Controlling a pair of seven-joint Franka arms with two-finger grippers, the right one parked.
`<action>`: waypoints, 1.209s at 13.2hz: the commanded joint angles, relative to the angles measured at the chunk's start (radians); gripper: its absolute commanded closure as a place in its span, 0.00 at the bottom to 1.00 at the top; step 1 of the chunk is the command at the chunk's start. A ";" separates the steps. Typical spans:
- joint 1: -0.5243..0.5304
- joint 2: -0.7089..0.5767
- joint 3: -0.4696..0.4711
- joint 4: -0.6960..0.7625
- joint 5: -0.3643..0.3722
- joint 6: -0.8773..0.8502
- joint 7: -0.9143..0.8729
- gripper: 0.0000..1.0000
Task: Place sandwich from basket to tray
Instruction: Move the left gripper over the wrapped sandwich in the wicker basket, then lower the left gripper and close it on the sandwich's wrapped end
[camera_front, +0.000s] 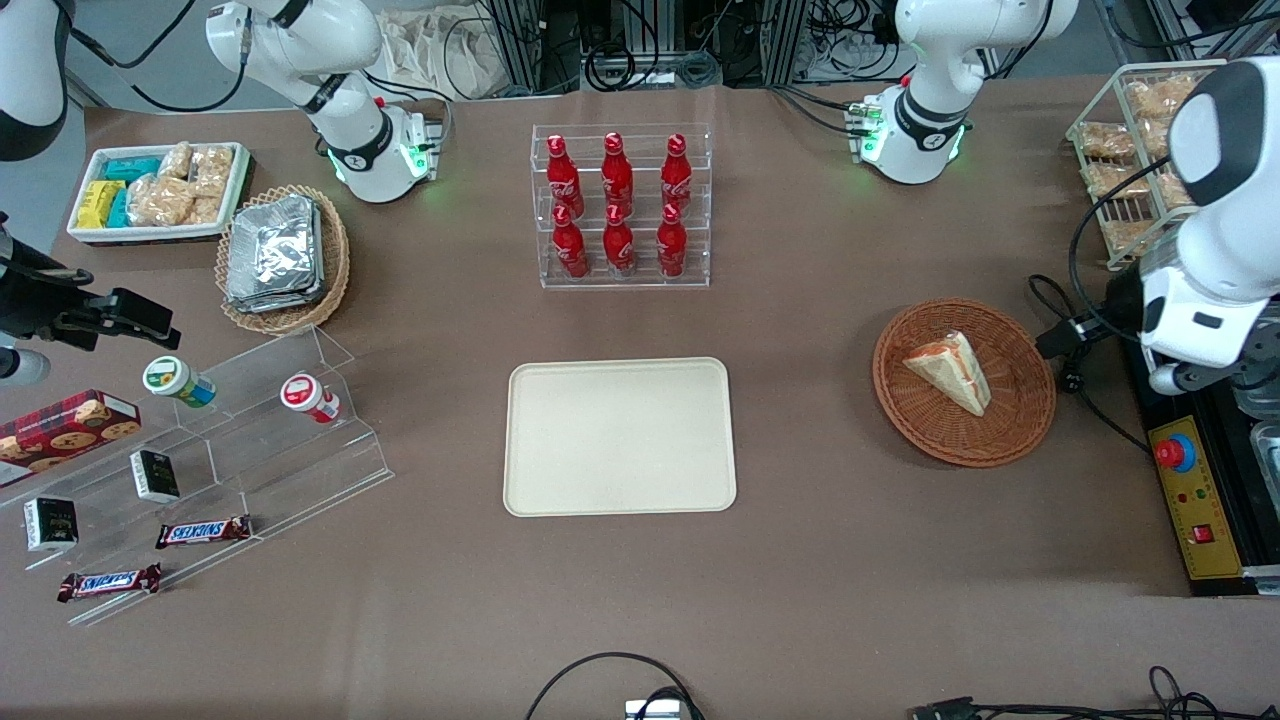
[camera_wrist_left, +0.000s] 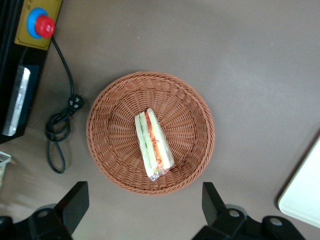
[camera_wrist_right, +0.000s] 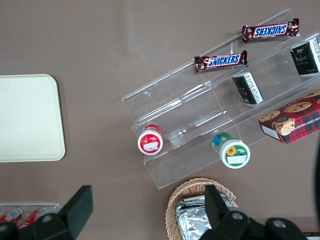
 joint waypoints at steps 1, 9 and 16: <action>-0.008 -0.090 0.004 -0.193 -0.004 0.139 -0.077 0.00; -0.010 -0.076 -0.004 -0.434 -0.005 0.454 -0.144 0.00; -0.040 -0.008 -0.004 -0.539 -0.005 0.658 -0.223 0.00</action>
